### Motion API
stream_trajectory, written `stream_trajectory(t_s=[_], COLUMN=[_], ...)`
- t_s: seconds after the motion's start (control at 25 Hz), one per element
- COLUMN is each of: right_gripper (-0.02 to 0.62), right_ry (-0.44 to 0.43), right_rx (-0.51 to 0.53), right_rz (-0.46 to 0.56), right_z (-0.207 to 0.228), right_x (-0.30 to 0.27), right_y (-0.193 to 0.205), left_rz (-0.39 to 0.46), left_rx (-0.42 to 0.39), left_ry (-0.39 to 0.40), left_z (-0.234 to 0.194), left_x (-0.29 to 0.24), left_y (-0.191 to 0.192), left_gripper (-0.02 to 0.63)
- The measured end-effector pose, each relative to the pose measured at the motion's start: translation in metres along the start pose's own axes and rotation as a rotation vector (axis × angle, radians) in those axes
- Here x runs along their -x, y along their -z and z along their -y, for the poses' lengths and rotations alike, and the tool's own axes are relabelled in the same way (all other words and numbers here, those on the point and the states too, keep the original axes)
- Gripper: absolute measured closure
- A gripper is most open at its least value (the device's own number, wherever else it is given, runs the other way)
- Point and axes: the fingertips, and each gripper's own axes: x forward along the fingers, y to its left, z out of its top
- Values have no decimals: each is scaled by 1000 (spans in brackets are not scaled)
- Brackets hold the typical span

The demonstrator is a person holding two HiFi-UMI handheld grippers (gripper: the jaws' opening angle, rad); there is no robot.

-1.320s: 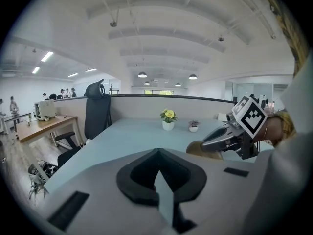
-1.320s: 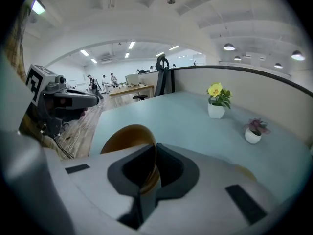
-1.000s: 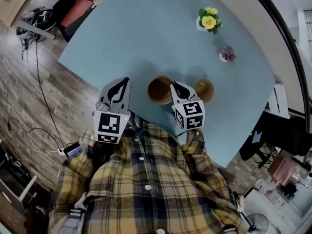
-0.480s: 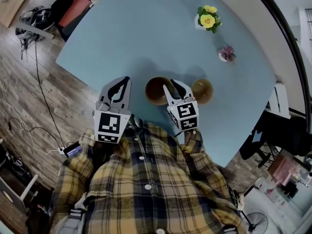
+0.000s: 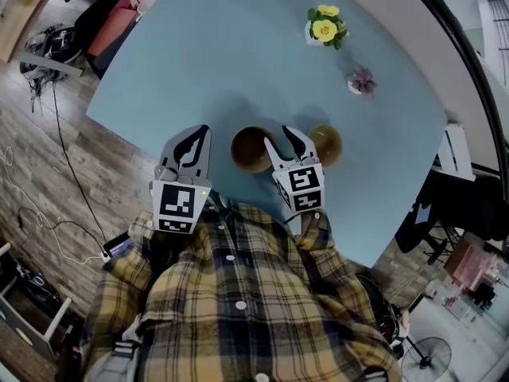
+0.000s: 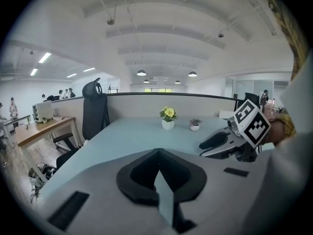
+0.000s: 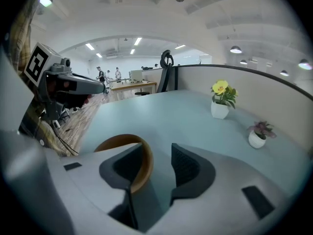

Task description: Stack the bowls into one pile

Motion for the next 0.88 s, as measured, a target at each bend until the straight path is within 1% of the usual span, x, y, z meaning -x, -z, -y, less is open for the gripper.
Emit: stream_trajectory(t_s=[0.12,0.24,0.4,0.56,0.72,0.88], right_gripper=[433,433,433,433,433,428], right_ry=[60,141,278,410,486,505], right_rx=[-27,-73,-125,-181,-212,-244], right_rz=[20,50,75,74,43,-9], right_z=[17,41,80,115,144,159], right_x=[14,33,62,93,110,112], right_y=[0,-1,6,22,42,65], left_rz=[6,10,11,7,-5,-24], left_rx=[-27,-58,-97,-134,-151,-159], left_ry=[40,85,145,205,232,257], left_z=[9,19,33,44,52,58], left_x=[-9,-21,-38,-56,-73,-86], left_y=[-8,-18,-28,-37,-41,-41], left_gripper=[615,615,615,615,615,615])
